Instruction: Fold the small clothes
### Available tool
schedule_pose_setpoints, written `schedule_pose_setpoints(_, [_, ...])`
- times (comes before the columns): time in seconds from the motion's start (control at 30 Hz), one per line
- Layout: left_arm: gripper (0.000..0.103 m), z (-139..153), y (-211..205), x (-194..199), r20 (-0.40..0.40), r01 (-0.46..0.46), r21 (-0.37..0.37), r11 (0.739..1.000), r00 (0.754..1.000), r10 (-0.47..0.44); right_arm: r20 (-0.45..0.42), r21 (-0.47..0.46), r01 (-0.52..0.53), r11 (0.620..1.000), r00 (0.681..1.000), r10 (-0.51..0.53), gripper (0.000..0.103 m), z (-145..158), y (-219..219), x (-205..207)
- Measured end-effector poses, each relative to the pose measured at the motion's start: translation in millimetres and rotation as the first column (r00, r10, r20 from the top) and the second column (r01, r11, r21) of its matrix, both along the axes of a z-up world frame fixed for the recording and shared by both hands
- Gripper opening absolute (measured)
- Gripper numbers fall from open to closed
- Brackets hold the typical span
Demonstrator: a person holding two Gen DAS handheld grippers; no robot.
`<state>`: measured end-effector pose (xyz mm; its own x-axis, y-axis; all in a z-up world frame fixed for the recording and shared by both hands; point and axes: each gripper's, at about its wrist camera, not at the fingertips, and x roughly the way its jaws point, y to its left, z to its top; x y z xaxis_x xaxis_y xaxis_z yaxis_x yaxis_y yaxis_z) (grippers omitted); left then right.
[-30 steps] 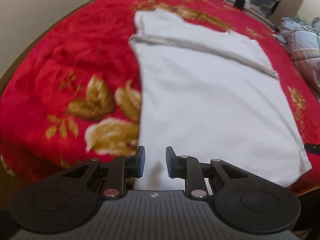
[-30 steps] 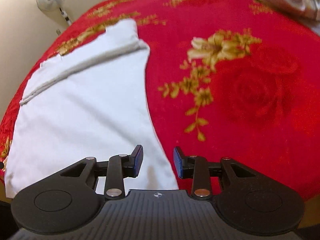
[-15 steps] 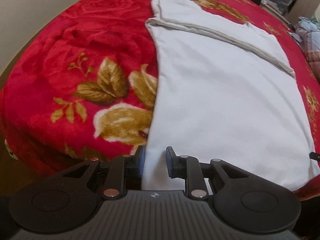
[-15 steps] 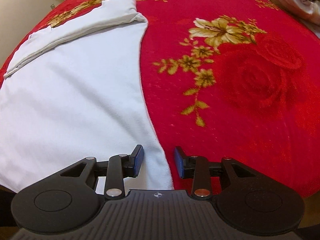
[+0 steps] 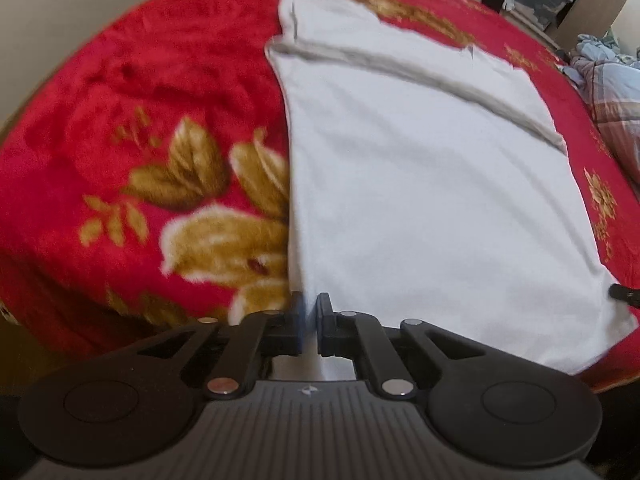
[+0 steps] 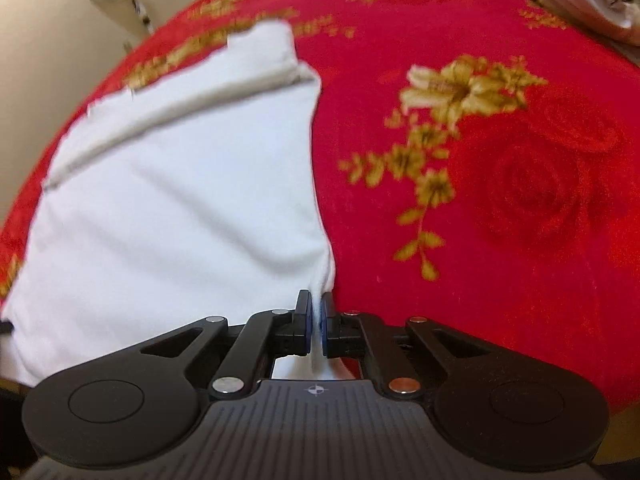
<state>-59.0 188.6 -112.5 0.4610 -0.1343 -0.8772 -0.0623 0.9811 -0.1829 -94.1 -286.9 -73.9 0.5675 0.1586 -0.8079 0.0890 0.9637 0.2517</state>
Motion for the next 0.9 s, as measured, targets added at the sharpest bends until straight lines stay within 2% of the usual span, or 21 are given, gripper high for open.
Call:
schedule_pose_setpoints(0.17, [0.009,-3.3,-2.3,2.4,-0.019,0.007,0.003,1.000,1.000,-0.007,-0.106,-0.022,-0.028,0.999,0.994,0.025,0.008,-20.0,4.1,6.9])
schedule_pose_setpoints(0.27, [0.009,-3.7,-1.4,4.1,-0.015,0.006,0.003,1.000,1.000,-0.006,-0.101,-0.008,-0.024,1.000,0.995,0.023,0.008,-20.0,3.4,6.5])
schedule_pose_setpoints(0.3, [0.005,-2.1,-0.7,3.6,-0.001,-0.001,-0.001,1.000,1.000,0.001,-0.100,-0.005,-0.024,1.000,0.995,0.023,0.008,-19.8,3.1,6.1])
schedule_pose_setpoints(0.37, [0.005,7.0,1.0,0.8,0.056,0.003,-0.033,0.999,0.998,-0.001,-0.080,-0.004,-0.025,1.000,0.997,0.024,0.004,-16.6,3.4,4.6])
schedule_pose_setpoints(0.5, [0.004,36.5,-5.9,-7.2,0.195,0.044,-0.052,0.998,0.980,-0.033,0.008,0.048,-0.019,0.999,1.000,0.019,0.004,6.2,-0.1,-1.3])
schedule_pose_setpoints(0.63, [0.004,76.4,-14.5,-20.4,0.323,0.104,-0.068,0.992,0.943,-0.077,0.130,0.141,-0.016,0.990,0.991,-0.003,0.004,49.0,-9.1,-9.7])
schedule_pose_setpoints(0.77, [0.003,116.8,-18.7,-39.2,0.428,0.148,-0.079,0.986,0.898,-0.101,0.270,0.220,-0.043,0.975,0.963,-0.018,0.003,97.2,-21.1,-24.8])
schedule_pose_setpoints(0.9, [0.003,155.5,-14.4,-64.9,0.508,0.191,-0.113,0.975,0.855,-0.109,0.376,0.252,-0.081,0.964,0.926,-0.020,0.003,130.0,-31.2,-50.1])
